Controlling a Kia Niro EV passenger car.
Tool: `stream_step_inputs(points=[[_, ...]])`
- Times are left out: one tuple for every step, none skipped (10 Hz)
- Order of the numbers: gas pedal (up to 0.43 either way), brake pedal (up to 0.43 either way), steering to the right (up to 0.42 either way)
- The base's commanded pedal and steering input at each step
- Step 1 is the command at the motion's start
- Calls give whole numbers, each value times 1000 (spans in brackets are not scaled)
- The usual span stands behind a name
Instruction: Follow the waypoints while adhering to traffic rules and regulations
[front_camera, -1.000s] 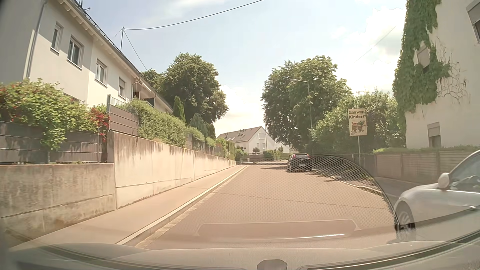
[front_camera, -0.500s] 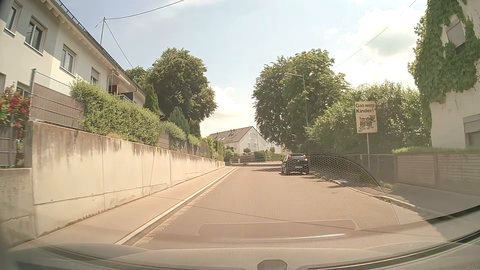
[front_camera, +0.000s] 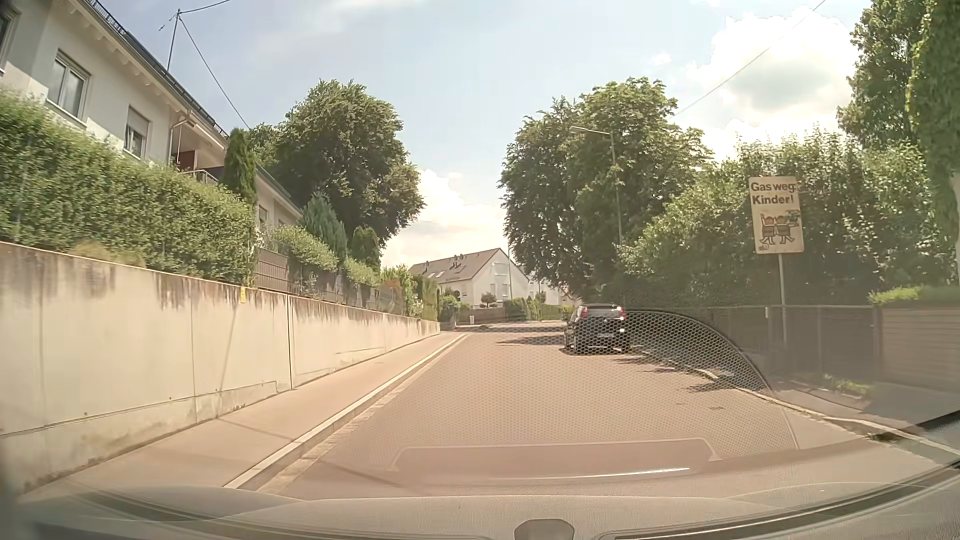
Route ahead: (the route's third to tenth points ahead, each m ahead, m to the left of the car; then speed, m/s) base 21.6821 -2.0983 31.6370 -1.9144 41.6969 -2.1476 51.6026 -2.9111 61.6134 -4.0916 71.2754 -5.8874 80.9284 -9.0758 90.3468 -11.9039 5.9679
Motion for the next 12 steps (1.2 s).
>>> stream_step_inputs(points=[[209, 0, -1], [209, 0, -1], [209, 0, -1], [209, 0, -1], [209, 0, -1], [209, 0, -1], [209, 0, -2], [209, 0, -1], [197, 0, -3], [197, 0, -4], [197, 0, -5], [197, 0, -5]])
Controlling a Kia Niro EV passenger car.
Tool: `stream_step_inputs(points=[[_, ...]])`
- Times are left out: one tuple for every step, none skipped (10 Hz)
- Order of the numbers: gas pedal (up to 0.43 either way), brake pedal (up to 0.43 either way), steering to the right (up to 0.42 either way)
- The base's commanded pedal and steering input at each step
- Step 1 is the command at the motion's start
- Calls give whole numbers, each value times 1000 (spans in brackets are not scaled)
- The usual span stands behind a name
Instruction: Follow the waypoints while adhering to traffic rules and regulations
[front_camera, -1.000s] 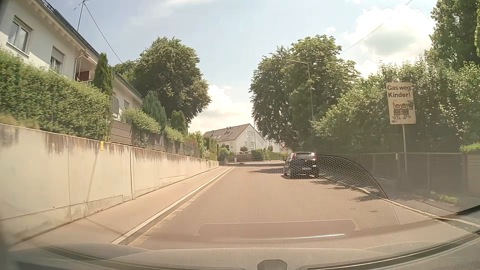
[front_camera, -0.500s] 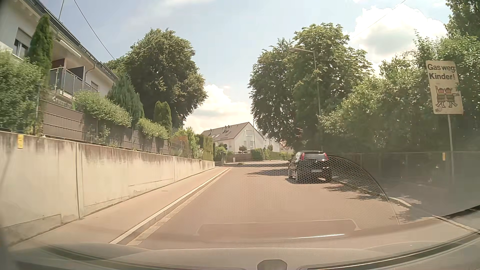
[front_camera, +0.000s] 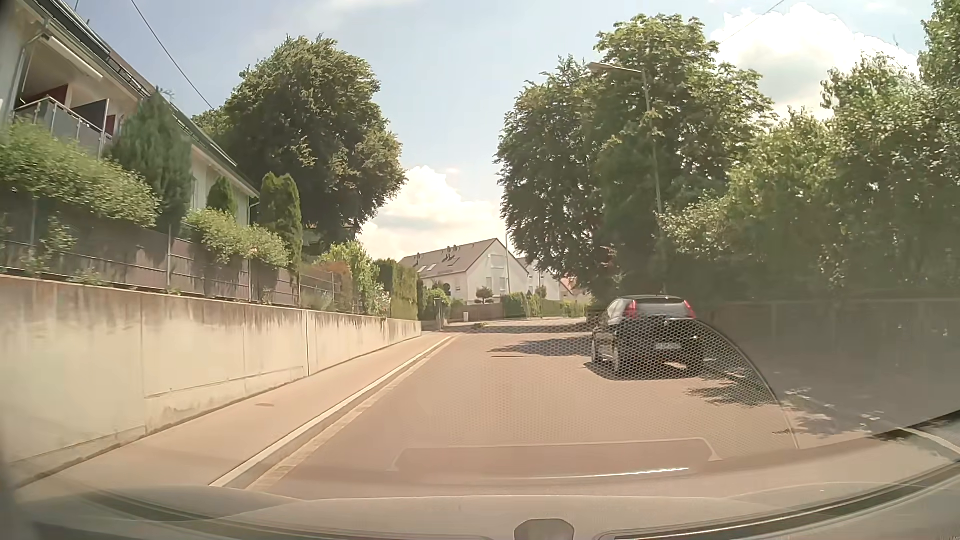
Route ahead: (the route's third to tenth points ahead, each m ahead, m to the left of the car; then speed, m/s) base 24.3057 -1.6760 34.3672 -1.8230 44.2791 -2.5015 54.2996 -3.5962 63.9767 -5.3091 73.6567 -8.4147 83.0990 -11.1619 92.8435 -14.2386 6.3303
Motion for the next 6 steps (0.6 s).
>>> stream_step_inputs(points=[[197, 0, -5], [189, 0, -4], [177, 0, -4], [177, 0, -4], [177, 0, -3], [177, 0, 0]])
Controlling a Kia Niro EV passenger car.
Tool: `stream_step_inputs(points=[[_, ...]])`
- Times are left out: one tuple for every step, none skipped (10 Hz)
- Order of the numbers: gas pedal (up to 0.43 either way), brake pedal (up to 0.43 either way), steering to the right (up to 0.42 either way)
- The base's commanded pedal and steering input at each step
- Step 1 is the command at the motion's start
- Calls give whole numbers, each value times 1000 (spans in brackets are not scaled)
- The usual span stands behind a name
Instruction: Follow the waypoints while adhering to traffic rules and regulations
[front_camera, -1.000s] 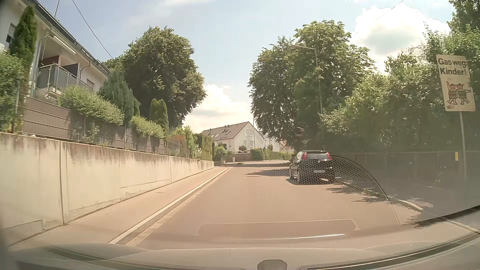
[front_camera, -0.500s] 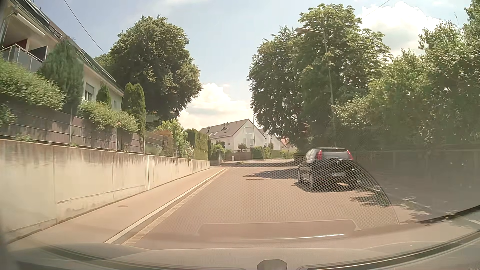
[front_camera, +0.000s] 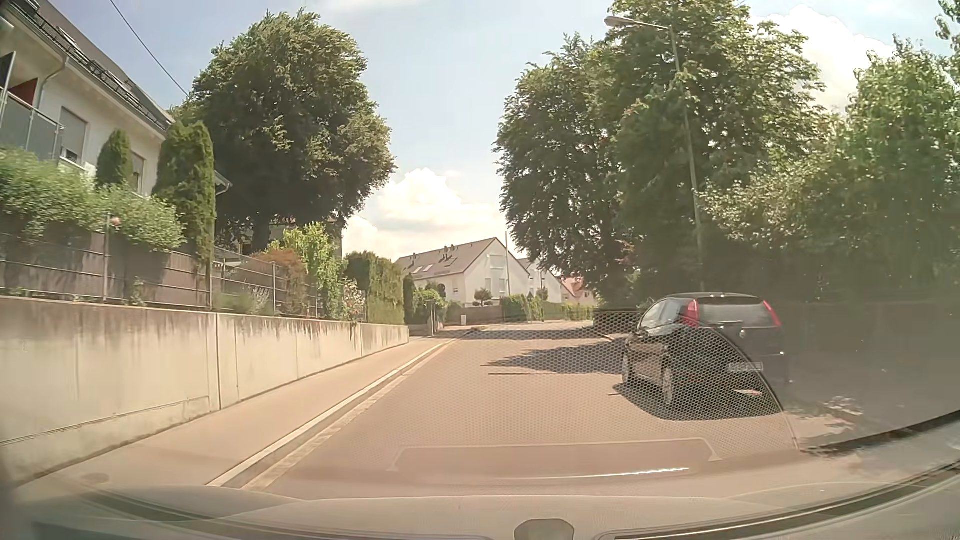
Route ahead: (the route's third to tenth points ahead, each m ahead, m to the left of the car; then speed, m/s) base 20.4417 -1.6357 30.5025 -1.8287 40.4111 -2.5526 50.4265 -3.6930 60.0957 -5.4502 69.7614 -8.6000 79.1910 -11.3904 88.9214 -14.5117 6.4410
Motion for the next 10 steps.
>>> stream_step_inputs(points=[[177, 0, 2], [169, 0, 2], [169, 0, 2], [169, 0, 2], [157, 0, 4], [157, 0, 6], [157, 0, 10], [157, 0, 13], [157, 0, 15], [157, 0, 19]])
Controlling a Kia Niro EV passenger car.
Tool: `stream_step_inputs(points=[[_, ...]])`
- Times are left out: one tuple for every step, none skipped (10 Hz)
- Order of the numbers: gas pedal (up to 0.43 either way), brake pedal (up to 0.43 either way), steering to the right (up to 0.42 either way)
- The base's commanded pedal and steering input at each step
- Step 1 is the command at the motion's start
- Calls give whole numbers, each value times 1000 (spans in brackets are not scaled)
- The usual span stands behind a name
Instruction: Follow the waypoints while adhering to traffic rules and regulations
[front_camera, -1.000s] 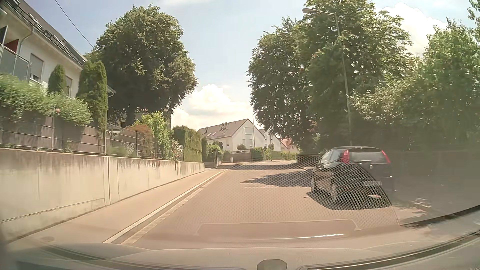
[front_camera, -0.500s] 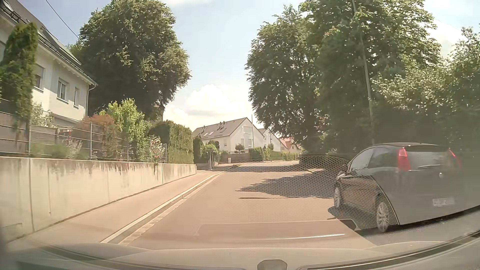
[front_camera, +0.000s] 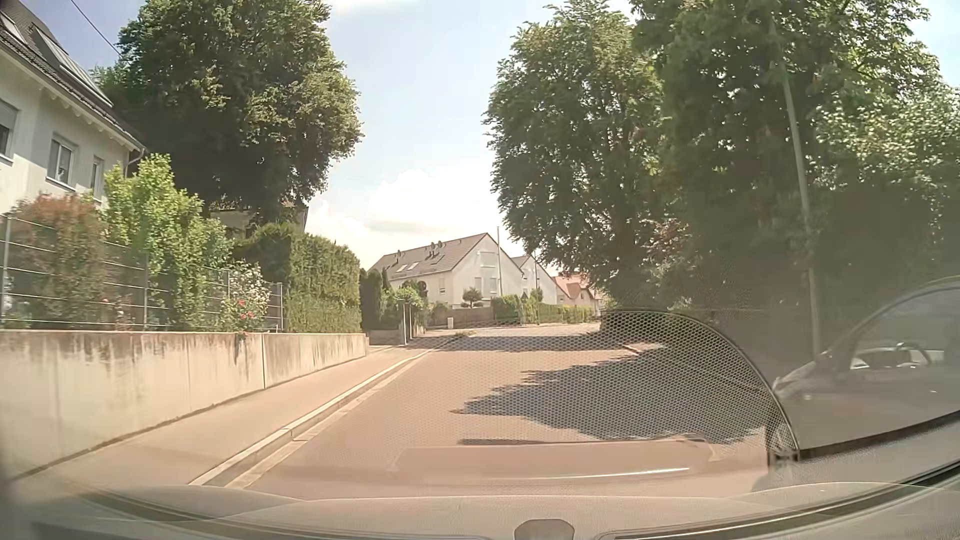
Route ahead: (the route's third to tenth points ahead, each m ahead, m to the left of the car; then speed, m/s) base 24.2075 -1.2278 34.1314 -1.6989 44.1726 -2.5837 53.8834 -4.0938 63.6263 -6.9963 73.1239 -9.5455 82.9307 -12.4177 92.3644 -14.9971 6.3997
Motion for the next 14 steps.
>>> stream_step_inputs(points=[[157, 0, 23], [157, 0, 30], [157, 0, 36], [157, 0, 38], [157, 0, 39], [157, 0, 39], [157, 0, 39], [157, 0, 39], [169, 0, 39], [169, 0, 39], [169, 0, 38], [189, 0, 38], [189, 0, 35], [189, 0, 31]])
